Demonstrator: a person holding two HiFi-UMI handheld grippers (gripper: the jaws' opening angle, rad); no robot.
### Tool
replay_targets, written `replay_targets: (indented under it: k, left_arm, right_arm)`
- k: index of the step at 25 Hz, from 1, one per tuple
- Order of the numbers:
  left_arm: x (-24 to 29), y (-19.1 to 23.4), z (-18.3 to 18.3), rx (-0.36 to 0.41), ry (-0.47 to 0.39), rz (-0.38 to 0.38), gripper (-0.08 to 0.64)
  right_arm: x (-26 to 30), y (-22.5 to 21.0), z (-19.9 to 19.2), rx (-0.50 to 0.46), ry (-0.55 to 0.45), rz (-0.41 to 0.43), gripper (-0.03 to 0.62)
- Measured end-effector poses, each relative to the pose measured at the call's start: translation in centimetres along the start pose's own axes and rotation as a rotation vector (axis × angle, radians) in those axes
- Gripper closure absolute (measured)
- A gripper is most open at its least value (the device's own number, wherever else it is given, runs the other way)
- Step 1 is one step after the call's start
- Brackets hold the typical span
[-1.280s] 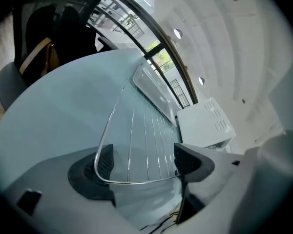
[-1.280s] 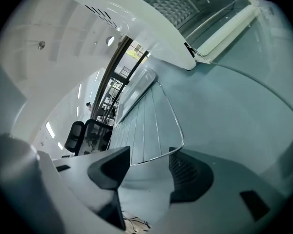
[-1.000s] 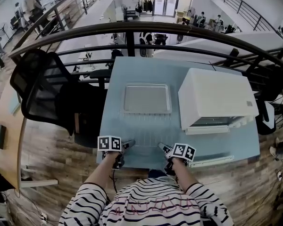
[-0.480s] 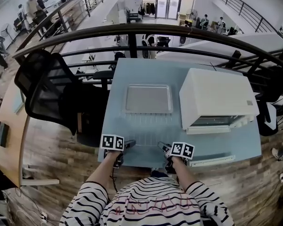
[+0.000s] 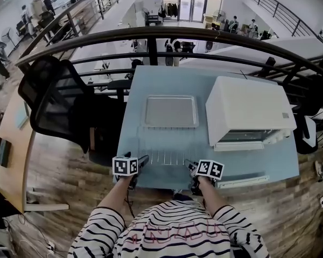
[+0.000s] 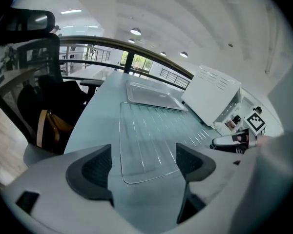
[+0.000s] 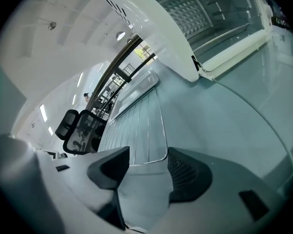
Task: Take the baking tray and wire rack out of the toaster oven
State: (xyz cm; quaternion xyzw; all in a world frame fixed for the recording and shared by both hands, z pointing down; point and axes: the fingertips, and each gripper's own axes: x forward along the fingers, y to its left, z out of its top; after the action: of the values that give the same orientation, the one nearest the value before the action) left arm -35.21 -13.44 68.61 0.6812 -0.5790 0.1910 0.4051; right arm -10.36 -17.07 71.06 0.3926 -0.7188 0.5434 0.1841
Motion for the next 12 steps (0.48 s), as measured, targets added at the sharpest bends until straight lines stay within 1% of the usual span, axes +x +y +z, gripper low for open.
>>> replay_targets:
  k: [2, 4, 6, 9, 10, 12]
  left_arm:
    - [0.1, -0.1, -0.1, -0.017, -0.002, -0.012, 0.175]
    - [0.2, -0.4, -0.1, -0.028, -0.006, -0.02, 0.176]
    - [0.4, -0.5, -0.1, -0.027, -0.01, -0.021, 0.176]
    - [0.6, -0.5, -0.3, -0.036, -0.014, -0.019, 0.176]
    - [0.6, -0.5, -0.3, -0.04, -0.019, -0.018, 0.176]
    - [0.4, -0.6, -0.1, -0.043, -0.035, -0.02, 0.176]
  right_arm:
    - [0.0, 0.0, -0.1, -0.012, 0.0, -0.005, 0.339]
    - [0.0, 0.0, -0.1, -0.045, 0.005, -0.019, 0.339]
    - [-0.1, -0.2, 0.0, -0.114, 0.016, -0.057, 0.339]
    - [-0.6, -0.6, 0.5, -0.245, 0.021, -0.129, 0.337]
    - [-0.7, -0.6, 0.8, -0.272, 0.017, -0.139, 0.337]
    - [-1.1, -0.4, 1.3, -0.292, 0.001, -0.141, 0.339]
